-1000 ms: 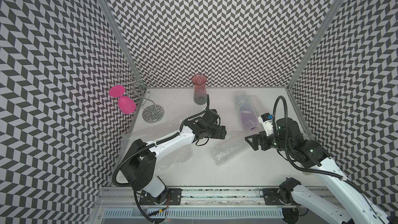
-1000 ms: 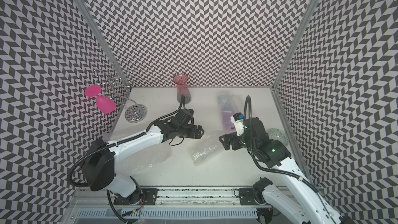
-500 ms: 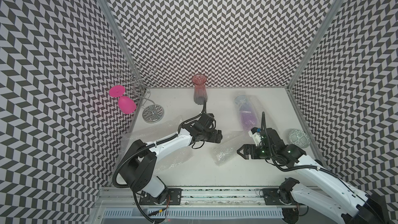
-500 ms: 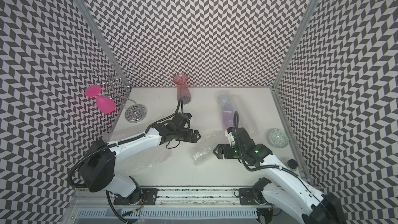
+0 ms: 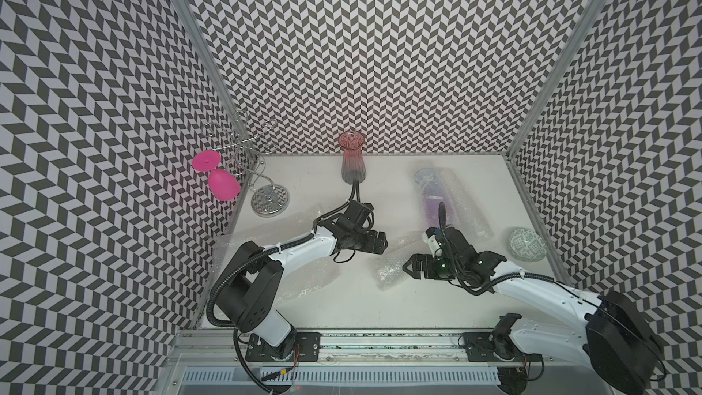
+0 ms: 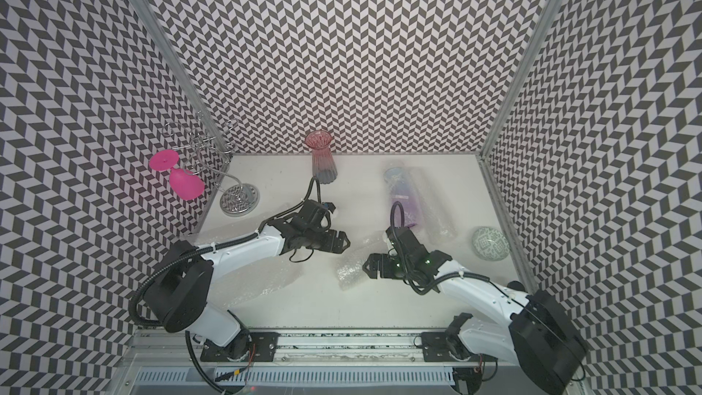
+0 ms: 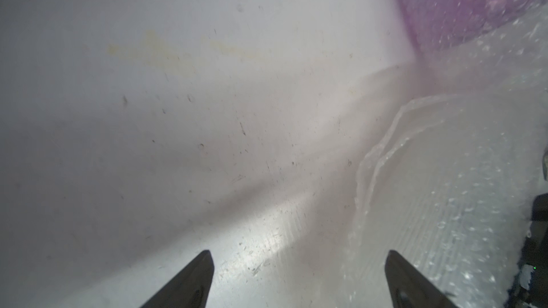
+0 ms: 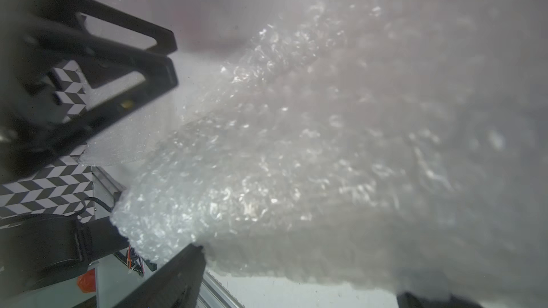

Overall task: Unwrap the vase from the bubble wrap
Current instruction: Adjust the bubble wrap at the center of the board.

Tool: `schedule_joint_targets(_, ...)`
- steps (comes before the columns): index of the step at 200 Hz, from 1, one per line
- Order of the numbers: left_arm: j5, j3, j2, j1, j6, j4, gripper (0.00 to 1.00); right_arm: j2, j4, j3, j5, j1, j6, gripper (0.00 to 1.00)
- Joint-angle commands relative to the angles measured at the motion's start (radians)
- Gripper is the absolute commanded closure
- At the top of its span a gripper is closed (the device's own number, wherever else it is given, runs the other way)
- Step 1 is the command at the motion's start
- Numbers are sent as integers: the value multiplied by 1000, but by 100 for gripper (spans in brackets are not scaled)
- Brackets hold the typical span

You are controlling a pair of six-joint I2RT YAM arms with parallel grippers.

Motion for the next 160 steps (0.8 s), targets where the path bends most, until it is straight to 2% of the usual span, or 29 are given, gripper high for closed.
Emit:
schedule_joint_targets(1,44,-62,-38,-21,-22,36,9,74,83,48,8,42,-25,1)
schedule_joint_targets(35,63,-154,-122,-45,-57,48,10,198,79,132,15,103,-75,1)
schedule_joint_targets(80,68,-281,-244,-76,-131,52,10,294,107,216,-8,158,-124,1)
schedule_joint_targets(160,52,-427,-359,-125,-245,63,11,457,89,394,12,179,-207,1)
